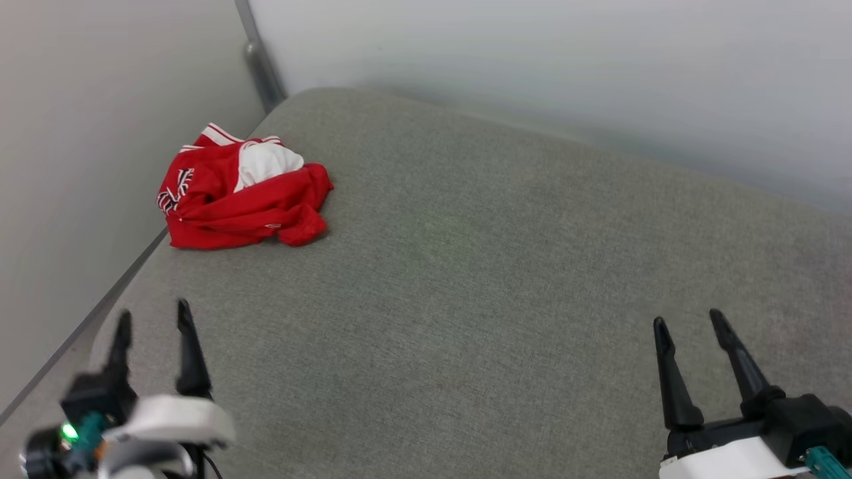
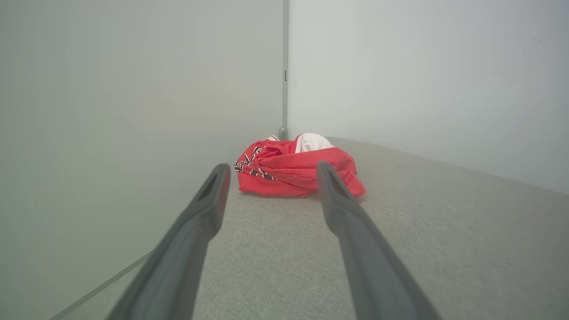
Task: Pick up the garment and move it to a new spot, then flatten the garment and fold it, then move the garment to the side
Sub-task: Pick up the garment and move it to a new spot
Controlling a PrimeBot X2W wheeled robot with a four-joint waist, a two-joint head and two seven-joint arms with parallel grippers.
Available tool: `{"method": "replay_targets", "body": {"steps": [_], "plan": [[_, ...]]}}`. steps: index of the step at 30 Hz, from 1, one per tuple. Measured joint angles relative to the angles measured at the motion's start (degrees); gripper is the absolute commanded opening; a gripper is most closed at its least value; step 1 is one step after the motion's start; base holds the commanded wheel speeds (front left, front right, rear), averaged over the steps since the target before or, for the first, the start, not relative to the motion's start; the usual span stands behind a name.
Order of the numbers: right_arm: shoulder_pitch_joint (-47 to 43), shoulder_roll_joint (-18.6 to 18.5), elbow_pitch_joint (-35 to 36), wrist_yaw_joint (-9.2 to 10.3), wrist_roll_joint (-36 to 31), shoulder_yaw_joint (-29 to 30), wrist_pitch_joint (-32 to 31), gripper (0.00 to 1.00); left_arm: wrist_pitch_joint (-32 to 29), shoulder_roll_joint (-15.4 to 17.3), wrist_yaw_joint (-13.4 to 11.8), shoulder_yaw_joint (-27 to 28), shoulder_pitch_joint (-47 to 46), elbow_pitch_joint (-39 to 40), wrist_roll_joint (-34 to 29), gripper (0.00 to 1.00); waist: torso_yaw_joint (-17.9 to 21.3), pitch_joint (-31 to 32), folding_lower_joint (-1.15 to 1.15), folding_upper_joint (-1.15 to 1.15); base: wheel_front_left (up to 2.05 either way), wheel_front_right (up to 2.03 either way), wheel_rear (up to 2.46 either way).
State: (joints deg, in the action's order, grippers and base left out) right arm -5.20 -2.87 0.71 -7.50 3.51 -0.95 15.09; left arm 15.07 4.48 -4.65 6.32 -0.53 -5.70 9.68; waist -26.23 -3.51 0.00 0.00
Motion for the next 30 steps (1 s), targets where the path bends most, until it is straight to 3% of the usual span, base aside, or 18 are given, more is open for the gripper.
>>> {"method": "replay_targets", "body": {"steps": [10, 18, 26, 30], "plan": [[5.50, 0.00, 3.68, 0.00, -6.21, 2.24, 0.00, 1.00, 0.01, 8.80, 5.31, 9.28, -23.26, -9.85, 6.19, 1.00, 2.49, -8.42, 0.00, 0.00, 0.00, 0.00, 0.00], [10.28, 0.01, 8.03, -0.01, -10.14, 4.33, 0.00, 1.00, -0.60, 19.14, 9.06, 12.30, -40.22, -20.92, 8.46, 1.00, 5.39, -18.42, 0.01, 0.00, 0.00, 0.00, 0.00], [12.39, 0.02, 12.70, -0.01, -13.18, 4.76, 0.00, 1.00, -11.88, 29.34, 11.73, 9.88, -52.57, -32.90, 13.86, 1.00, 7.97, -26.87, 0.01, 0.00, 0.00, 0.00, 0.00], [13.33, -0.18, 14.66, -0.01, -13.96, 4.85, 0.00, 1.00, -22.60, 31.95, 12.00, 3.28, -54.77, -36.27, 19.98, 1.00, 8.84, -29.93, 0.02, 0.00, 0.00, 0.00, 0.00]]}}
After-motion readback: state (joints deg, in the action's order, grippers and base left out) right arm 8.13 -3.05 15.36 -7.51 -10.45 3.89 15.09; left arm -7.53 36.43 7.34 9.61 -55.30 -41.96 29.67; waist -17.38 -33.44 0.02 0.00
